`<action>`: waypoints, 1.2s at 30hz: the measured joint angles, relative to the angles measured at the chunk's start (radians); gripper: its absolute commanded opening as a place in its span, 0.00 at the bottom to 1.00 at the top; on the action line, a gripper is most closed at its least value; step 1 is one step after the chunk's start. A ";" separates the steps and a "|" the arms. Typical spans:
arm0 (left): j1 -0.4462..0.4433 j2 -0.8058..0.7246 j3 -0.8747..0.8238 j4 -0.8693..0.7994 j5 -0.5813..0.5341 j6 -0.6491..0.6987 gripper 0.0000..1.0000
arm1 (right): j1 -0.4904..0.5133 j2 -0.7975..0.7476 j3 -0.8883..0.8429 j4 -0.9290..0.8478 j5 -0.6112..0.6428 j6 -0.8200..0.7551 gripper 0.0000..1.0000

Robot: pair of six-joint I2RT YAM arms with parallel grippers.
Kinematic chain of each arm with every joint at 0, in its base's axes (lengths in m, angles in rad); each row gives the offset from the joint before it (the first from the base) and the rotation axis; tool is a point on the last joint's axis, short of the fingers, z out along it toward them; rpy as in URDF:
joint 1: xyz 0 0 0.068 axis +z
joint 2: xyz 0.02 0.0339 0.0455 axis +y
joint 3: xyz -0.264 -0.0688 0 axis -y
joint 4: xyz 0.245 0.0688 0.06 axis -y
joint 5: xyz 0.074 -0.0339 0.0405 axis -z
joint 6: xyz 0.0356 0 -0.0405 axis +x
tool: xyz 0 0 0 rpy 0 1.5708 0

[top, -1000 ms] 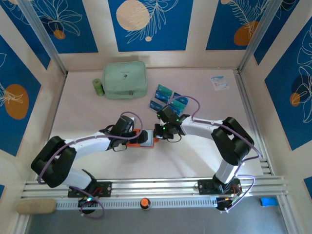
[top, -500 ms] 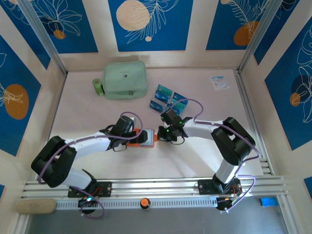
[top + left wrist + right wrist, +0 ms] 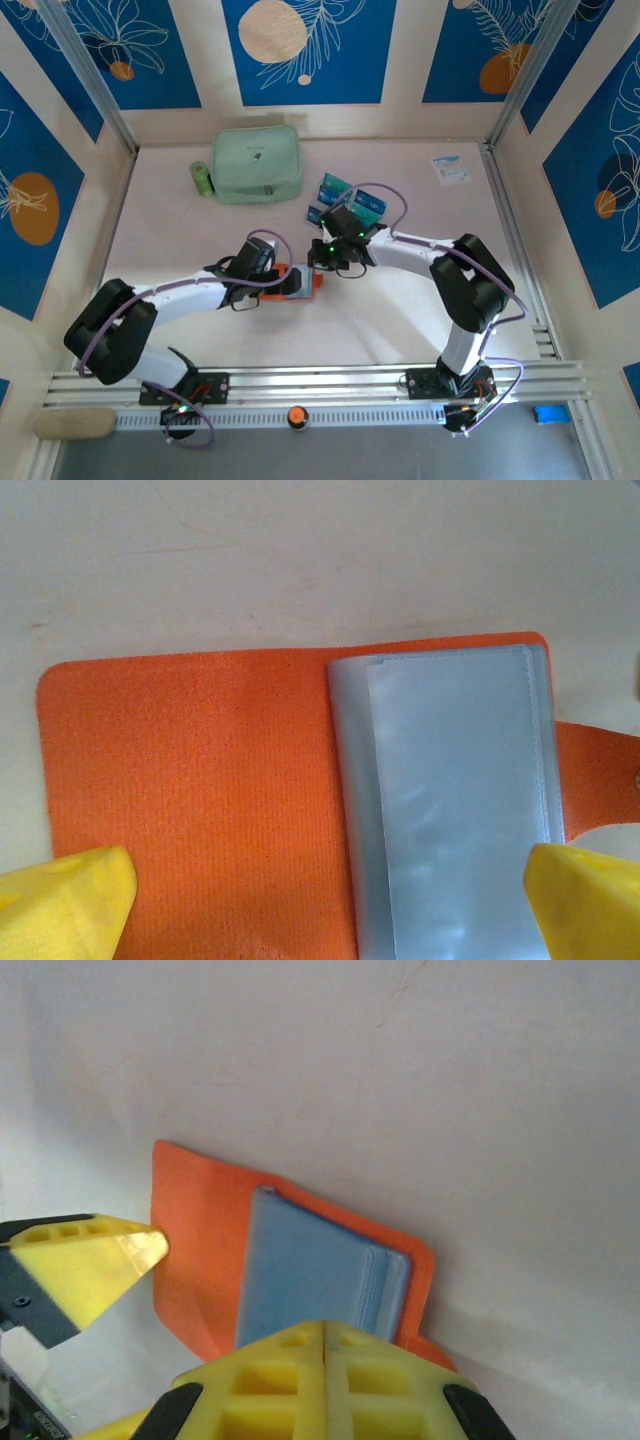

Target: Put the credit cards into the card holder

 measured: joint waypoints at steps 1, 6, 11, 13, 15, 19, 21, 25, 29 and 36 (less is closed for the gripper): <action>0.000 0.000 0.000 0.000 0.000 0.000 1.00 | 0.000 0.015 0.008 -0.003 -0.002 -0.002 0.00; 0.000 0.000 0.002 -0.008 0.000 0.000 1.00 | 0.000 0.075 0.028 -0.010 -0.019 -0.017 0.00; 0.000 -0.001 0.010 -0.029 0.000 0.008 1.00 | 0.000 0.106 0.042 -0.018 -0.031 -0.034 0.00; 0.000 -0.002 0.016 -0.042 0.000 0.015 1.00 | 0.000 0.116 0.048 -0.019 -0.037 -0.038 0.00; 0.000 -0.002 0.021 -0.051 0.000 0.019 1.00 | 0.000 0.124 0.048 -0.019 -0.041 -0.044 0.00; 0.000 -0.002 0.038 -0.084 -0.004 0.026 1.00 | -0.003 0.129 0.048 -0.021 -0.048 -0.049 0.00; 0.000 -0.002 0.052 -0.105 -0.016 0.027 1.00 | -0.005 0.129 0.048 -0.023 -0.051 -0.052 0.00; 0.000 -0.002 0.058 -0.123 -0.034 0.045 1.00 | -0.005 0.129 0.049 -0.027 -0.051 -0.053 0.00; 0.000 -0.002 0.058 -0.127 -0.041 0.053 1.00 | -0.005 0.128 0.066 -0.046 -0.051 -0.061 0.00; 0.000 -0.002 0.058 -0.126 -0.041 0.053 1.00 | -0.005 0.128 0.098 -0.061 -0.051 -0.071 0.00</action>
